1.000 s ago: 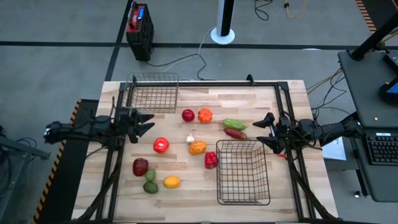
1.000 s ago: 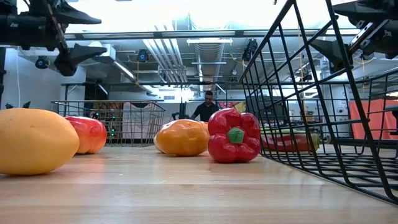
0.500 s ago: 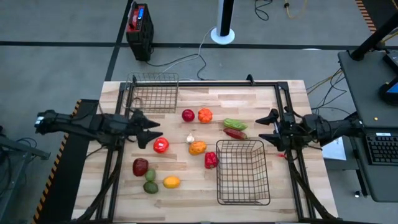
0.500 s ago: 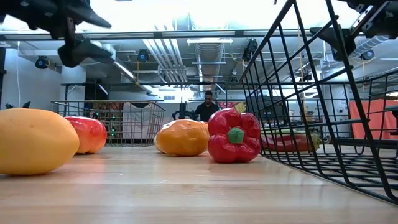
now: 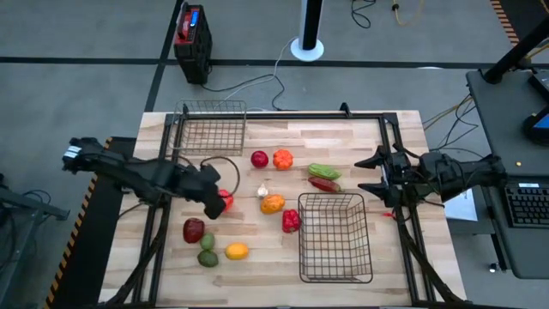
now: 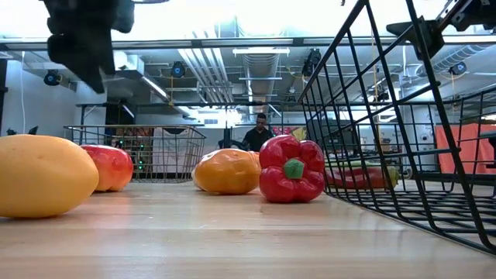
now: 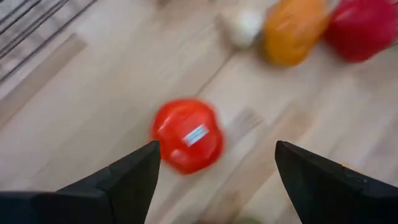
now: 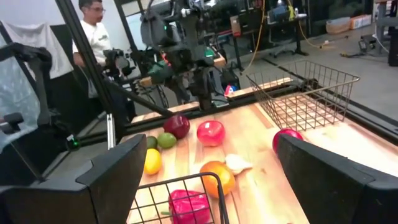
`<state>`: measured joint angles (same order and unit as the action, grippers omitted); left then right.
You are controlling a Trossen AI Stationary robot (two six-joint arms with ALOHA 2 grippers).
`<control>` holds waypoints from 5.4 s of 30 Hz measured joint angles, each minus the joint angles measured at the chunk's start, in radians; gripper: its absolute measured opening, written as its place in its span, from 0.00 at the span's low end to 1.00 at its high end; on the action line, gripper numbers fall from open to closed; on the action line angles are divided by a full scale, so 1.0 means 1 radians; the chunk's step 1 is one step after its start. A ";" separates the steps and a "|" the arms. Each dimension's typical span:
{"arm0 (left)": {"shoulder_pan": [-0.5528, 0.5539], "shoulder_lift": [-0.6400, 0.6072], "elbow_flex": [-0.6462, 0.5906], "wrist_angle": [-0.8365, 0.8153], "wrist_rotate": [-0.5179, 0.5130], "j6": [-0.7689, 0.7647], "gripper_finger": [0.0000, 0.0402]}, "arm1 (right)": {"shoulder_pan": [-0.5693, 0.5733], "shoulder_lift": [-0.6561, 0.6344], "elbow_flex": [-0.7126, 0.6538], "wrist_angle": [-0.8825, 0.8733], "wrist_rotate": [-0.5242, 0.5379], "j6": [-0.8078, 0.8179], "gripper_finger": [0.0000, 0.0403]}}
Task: Sort produce into baskets
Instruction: Put the bottom red tomato into the black wire basket
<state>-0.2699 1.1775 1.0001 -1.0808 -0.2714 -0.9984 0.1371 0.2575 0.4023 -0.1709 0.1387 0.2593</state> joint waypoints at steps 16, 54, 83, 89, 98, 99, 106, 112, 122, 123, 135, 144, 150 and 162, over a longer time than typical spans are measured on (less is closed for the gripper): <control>0.000 0.239 0.073 -0.023 0.019 -0.077 0.75 | 0.000 0.001 0.002 -0.017 0.000 -0.036 0.87; 0.009 0.409 0.070 -0.020 0.053 -0.148 0.97 | 0.000 0.001 0.001 -0.124 0.000 -0.035 0.87; 0.032 0.506 0.052 0.000 -0.004 -0.110 0.79 | 0.000 0.001 0.001 -0.124 0.000 -0.050 0.87; 0.033 0.506 0.050 0.008 -0.036 -0.126 0.80 | 0.000 0.001 0.001 -0.124 0.000 -0.010 0.87; 0.030 0.506 0.048 0.019 -0.040 -0.126 0.78 | 0.000 0.001 0.001 -0.124 -0.001 -0.009 0.87; 0.029 0.506 0.048 0.021 -0.041 -0.126 0.78 | 0.000 0.001 0.001 -0.125 0.000 -0.009 0.87; 0.016 0.488 0.051 0.031 -0.034 -0.126 0.77 | 0.000 0.001 0.001 -0.132 0.000 -0.009 0.87; -0.016 0.449 0.127 0.006 -0.068 -0.097 0.77 | 0.000 0.001 0.001 -0.138 -0.008 -0.009 0.87; -0.110 0.345 0.350 0.204 -0.390 0.174 0.77 | 0.000 0.001 0.001 -0.139 -0.008 -0.024 0.87; -0.118 0.341 0.361 0.281 -0.405 0.251 0.77 | 0.000 0.001 0.001 -0.139 -0.008 -0.024 0.87; -0.117 0.434 0.300 1.174 -0.312 0.879 0.77 | 0.000 0.000 0.001 -0.140 -0.009 -0.025 0.87; -0.113 0.534 0.275 1.346 -0.312 0.932 0.77 | 0.000 -0.001 0.001 -0.140 -0.011 -0.036 0.87; -0.107 0.622 0.276 1.341 -0.303 0.915 0.77 | 0.000 -0.001 0.001 -0.140 -0.011 -0.036 0.87; -0.094 0.748 0.381 1.304 -0.278 0.904 0.77 | 0.000 -0.001 0.001 -0.140 -0.011 -0.036 0.87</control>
<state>-0.3640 1.9256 1.3808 0.2229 -0.5495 -0.0946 0.1371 0.2569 0.4031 -0.3114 0.1276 0.2237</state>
